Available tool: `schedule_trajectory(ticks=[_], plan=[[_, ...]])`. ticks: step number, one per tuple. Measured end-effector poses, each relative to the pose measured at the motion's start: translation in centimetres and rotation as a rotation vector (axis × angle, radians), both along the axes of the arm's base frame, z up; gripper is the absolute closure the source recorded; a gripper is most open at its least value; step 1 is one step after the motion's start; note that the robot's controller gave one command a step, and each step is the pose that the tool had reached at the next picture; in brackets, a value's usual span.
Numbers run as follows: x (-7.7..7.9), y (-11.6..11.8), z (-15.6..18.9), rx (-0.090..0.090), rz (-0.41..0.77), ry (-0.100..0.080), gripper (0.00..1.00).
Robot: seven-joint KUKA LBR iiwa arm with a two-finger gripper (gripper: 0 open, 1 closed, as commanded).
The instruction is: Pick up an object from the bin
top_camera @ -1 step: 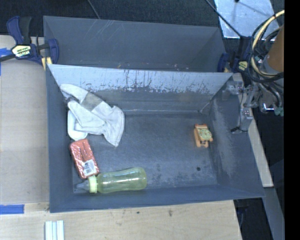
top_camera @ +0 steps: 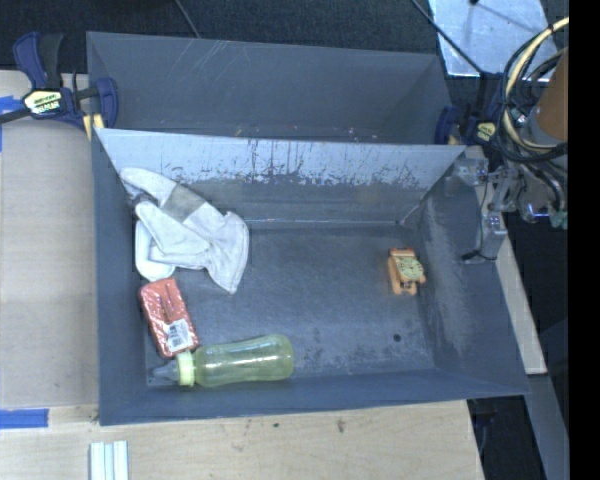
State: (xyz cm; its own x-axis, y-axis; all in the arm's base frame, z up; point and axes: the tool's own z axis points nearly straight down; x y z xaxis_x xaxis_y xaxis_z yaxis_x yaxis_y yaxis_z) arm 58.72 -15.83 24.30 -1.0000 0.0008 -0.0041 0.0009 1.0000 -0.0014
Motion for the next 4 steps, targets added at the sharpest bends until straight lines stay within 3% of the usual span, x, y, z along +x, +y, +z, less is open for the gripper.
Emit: schedule_trajectory(ticks=[1,2,3,4], plan=[[-0.5,0.4,-1.3,0.0,-0.103,-0.002,0.0],[0.4,0.3,-4.7,0.002,-0.164,0.003,0.0],[-0.8,-0.1,-6.4,0.002,-0.279,0.001,0.0],[-0.6,1.2,-9.6,0.0,-0.177,0.0,0.0]])
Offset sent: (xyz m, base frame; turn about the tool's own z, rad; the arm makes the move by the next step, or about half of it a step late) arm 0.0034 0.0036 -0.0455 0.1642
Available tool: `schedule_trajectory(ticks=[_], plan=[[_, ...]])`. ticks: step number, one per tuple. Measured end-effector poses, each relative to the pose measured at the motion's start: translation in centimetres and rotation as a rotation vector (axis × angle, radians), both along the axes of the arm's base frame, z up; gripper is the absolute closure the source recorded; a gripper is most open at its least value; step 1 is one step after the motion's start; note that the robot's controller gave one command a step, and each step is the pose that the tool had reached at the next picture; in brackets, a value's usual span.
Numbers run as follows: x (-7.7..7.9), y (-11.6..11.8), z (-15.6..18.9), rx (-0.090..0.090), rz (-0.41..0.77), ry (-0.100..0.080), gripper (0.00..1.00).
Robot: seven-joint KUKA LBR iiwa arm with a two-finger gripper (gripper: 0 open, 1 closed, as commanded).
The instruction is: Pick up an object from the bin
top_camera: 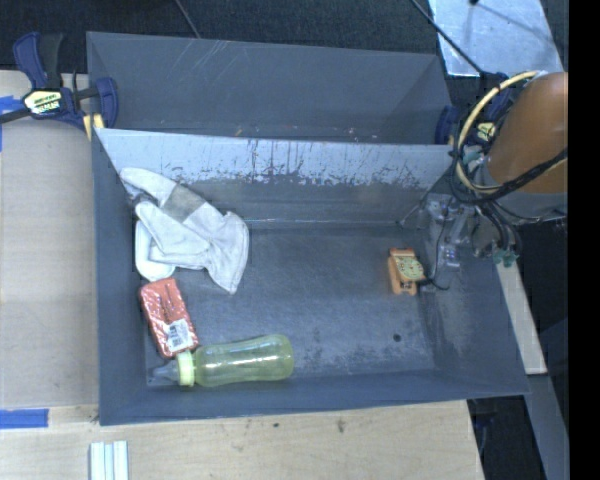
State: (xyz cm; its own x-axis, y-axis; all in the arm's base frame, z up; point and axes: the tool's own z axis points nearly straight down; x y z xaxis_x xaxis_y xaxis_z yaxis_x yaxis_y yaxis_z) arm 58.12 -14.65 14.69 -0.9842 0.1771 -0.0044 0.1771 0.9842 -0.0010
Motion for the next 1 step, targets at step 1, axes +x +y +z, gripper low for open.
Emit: schedule_trajectory(ticks=[1], plan=[[-0.48,0.3,-1.47,0.002,-0.235,0.003,0.0]])
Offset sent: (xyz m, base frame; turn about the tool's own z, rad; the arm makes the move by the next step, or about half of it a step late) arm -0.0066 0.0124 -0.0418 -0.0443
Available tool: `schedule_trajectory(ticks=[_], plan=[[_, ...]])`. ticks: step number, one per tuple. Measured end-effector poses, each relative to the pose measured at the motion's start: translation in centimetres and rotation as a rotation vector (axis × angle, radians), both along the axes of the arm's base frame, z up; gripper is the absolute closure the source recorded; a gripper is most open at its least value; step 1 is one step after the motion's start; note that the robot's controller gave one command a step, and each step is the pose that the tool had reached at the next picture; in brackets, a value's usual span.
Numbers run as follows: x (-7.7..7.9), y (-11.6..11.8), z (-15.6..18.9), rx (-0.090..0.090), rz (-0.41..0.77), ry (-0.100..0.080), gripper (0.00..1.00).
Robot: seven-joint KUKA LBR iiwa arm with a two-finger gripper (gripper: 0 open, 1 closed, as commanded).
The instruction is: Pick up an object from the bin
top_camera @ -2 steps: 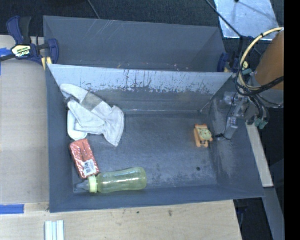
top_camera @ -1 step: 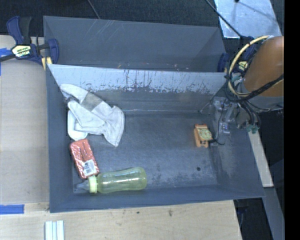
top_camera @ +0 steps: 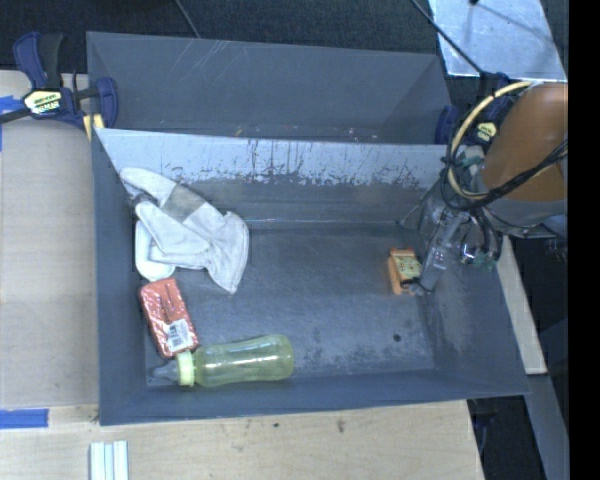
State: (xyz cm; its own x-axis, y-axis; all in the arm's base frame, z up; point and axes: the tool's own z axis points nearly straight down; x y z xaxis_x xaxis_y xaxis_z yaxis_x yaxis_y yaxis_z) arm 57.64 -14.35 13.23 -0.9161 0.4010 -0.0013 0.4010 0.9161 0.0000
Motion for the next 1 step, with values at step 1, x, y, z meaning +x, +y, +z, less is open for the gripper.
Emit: schedule_trajectory(ticks=[1], plan=[[-0.04,0.41,-1.02,0.0,-0.13,0.001,0.0]])
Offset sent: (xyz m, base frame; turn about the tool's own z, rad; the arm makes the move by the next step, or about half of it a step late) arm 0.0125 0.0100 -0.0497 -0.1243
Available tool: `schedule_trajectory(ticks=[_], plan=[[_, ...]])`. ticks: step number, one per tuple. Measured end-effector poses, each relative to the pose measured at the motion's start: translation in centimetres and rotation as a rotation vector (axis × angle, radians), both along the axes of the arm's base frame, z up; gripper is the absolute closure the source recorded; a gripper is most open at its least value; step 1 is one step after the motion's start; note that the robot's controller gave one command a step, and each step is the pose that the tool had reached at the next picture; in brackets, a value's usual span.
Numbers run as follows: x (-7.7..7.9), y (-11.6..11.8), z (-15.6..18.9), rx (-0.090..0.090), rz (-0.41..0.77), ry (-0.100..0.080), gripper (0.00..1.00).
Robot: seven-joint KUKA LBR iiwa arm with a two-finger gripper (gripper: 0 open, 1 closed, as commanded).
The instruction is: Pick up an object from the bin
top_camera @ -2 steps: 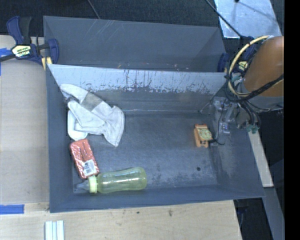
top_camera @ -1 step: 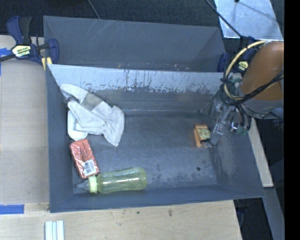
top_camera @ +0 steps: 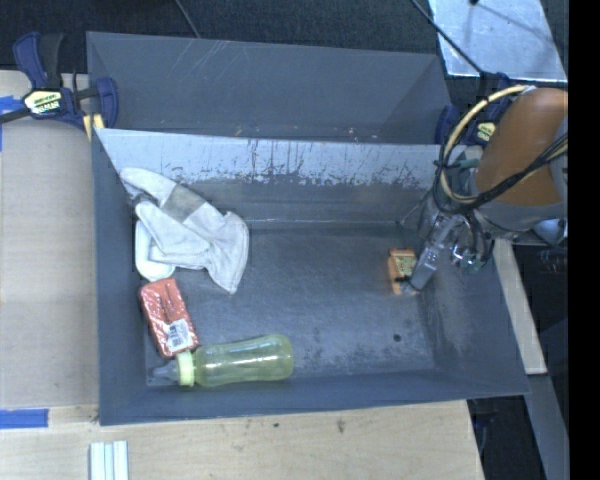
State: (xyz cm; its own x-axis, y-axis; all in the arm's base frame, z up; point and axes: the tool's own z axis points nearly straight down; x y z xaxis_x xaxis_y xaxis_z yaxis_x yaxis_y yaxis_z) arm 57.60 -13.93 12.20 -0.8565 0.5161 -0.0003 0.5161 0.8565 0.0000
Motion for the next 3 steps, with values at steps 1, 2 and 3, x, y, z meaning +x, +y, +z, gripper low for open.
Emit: schedule_trajectory(ticks=[1,2,3], plan=[[1.32,0.51,-3.94,-0.001,0.255,0.0,1.0],[1.32,0.53,-3.94,-0.001,0.256,0.001,1.0],[1.32,0.53,-3.94,-0.001,0.256,0.001,1.0]])
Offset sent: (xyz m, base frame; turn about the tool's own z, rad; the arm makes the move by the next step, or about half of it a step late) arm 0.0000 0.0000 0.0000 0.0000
